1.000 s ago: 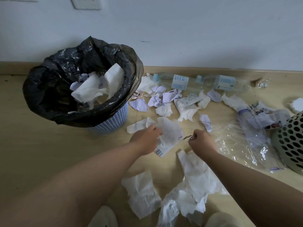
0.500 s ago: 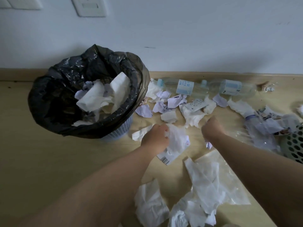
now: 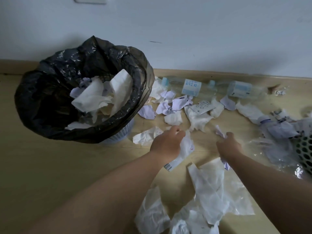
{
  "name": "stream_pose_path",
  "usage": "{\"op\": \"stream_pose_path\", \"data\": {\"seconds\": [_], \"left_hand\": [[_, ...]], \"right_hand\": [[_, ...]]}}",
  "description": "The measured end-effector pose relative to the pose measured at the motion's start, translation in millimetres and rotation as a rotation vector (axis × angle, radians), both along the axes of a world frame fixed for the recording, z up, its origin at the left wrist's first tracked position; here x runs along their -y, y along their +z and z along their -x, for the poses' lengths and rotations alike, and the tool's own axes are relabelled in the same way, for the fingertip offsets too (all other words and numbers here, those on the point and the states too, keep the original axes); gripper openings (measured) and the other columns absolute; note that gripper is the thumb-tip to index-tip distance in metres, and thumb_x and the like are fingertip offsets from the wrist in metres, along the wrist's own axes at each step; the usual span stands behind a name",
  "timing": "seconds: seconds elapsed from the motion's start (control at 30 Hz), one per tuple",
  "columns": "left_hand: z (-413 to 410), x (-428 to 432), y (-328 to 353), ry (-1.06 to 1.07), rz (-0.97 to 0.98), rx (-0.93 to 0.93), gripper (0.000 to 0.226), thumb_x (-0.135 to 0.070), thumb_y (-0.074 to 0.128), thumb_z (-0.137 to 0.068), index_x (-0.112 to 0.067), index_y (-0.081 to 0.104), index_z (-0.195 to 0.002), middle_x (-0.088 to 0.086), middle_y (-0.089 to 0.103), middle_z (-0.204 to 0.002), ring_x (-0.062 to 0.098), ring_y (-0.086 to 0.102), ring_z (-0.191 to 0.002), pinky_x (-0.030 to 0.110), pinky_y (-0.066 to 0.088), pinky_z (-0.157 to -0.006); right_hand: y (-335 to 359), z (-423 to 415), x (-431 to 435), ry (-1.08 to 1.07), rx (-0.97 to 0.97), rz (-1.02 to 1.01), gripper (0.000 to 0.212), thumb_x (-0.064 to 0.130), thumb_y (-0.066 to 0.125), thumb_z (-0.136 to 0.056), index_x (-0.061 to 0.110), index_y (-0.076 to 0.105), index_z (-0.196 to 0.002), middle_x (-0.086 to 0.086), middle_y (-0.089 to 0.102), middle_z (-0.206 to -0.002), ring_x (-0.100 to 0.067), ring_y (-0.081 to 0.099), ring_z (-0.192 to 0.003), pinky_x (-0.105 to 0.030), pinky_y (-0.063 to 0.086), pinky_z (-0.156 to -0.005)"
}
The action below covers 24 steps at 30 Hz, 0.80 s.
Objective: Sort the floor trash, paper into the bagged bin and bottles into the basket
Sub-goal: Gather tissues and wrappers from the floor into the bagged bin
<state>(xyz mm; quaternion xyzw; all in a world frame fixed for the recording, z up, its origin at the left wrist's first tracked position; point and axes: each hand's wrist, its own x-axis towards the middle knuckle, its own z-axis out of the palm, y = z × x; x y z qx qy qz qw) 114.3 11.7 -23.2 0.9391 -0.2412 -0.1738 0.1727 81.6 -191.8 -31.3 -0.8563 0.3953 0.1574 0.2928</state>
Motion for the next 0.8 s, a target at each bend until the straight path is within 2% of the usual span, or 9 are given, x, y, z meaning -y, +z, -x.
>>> {"op": "stream_pose_path", "data": {"seconds": [0.1,0.17,0.2,0.27,0.33,0.43,0.53,0.67,0.8], "left_hand": [[4.9,11.0,-7.2,-0.192,-0.036,0.083,0.050,-0.007,0.044,-0.088,-0.025,0.038,-0.135,-0.001,0.024,-0.150,0.027,0.048,-0.108,0.030,0.032,-0.064],[6.0,15.6,-12.5,-0.287,-0.072,0.086,0.051,-0.006,0.042,-0.089,-0.024,0.036,-0.137,-0.003,0.017,-0.155,0.028,0.048,-0.107,0.030,0.032,-0.061],[4.4,17.5,-14.3,-0.327,-0.096,0.087,0.051,-0.005,0.040,-0.089,-0.022,0.036,-0.137,-0.004,0.015,-0.156,0.028,0.048,-0.107,0.030,0.032,-0.061],[-3.4,16.5,-14.7,-0.362,-0.163,0.095,0.050,-0.002,0.040,-0.089,-0.020,0.038,-0.136,-0.003,0.011,-0.158,0.028,0.046,-0.111,0.031,0.033,-0.063],[-13.2,7.8,-14.2,-0.329,-0.255,0.092,0.053,-0.002,0.040,-0.088,-0.022,0.036,-0.137,-0.002,0.009,-0.157,0.029,0.041,-0.119,0.034,0.037,-0.070],[-25.6,-21.1,-14.8,-0.131,-0.327,0.015,0.046,-0.004,0.041,-0.090,-0.023,0.043,-0.132,-0.002,0.020,-0.153,0.026,0.040,-0.123,0.035,0.042,-0.082],[-28.3,-45.1,-14.2,0.030,-0.306,-0.004,0.029,-0.021,0.039,-0.095,-0.019,0.053,-0.121,-0.002,0.037,-0.139,0.022,0.045,-0.117,0.034,0.045,-0.083],[-25.1,-42.8,-15.2,0.133,-0.227,-0.055,0.041,-0.041,0.037,-0.097,-0.012,0.063,-0.110,-0.003,0.041,-0.138,0.020,0.045,-0.119,0.034,0.043,-0.085],[-14.7,-33.8,-13.8,0.125,-0.270,-0.109,0.030,-0.030,0.043,-0.095,-0.009,0.056,-0.113,0.001,0.038,-0.136,0.024,0.050,-0.111,0.034,0.043,-0.081]], "right_hand": [[-3.6,1.1,7.0,0.010,0.031,0.028,0.039,0.014,0.039,-0.090,0.020,0.028,-0.127,-0.005,0.062,-0.089,-0.019,0.051,-0.041,-0.023,0.035,-0.040],[-4.6,-1.4,10.1,0.037,0.017,0.035,0.056,0.015,0.041,-0.092,0.022,0.017,-0.142,-0.015,0.060,-0.109,-0.020,0.050,-0.051,-0.025,0.033,-0.046],[-4.7,-2.9,11.5,0.057,0.009,0.019,0.061,0.012,0.042,-0.092,0.024,0.015,-0.145,-0.017,0.057,-0.121,-0.024,0.054,-0.059,-0.027,0.038,-0.051],[-6.6,-7.3,14.0,0.118,-0.015,-0.007,0.061,0.006,0.039,-0.090,0.025,0.021,-0.145,-0.017,0.047,-0.136,-0.035,0.059,-0.096,-0.035,0.048,-0.078],[-8.8,-12.4,15.7,0.247,-0.096,0.045,0.052,0.002,0.035,-0.090,0.017,0.035,-0.140,-0.020,0.047,-0.135,-0.034,0.044,-0.124,-0.034,0.036,-0.101],[-11.9,-19.4,14.9,0.281,-0.099,0.104,0.033,0.005,0.037,-0.088,0.010,0.054,-0.116,-0.020,0.061,-0.114,-0.029,0.051,-0.117,-0.031,0.037,-0.098],[-11.7,-20.9,4.0,0.273,-0.124,0.057,0.011,0.011,0.044,-0.088,0.011,0.054,-0.086,-0.022,0.057,-0.120,-0.030,0.054,-0.108,-0.027,0.040,-0.080],[-15.7,-11.8,-16.5,0.294,-0.093,0.041,0.018,0.023,0.050,-0.089,0.015,0.044,-0.073,-0.010,0.056,-0.091,-0.024,0.048,-0.082,-0.026,0.034,-0.065],[-18.7,-0.7,-25.2,0.343,-0.078,0.034,0.025,0.027,0.053,-0.087,0.019,0.042,-0.066,0.000,0.049,-0.071,-0.021,0.050,-0.075,-0.026,0.038,-0.062]]}}
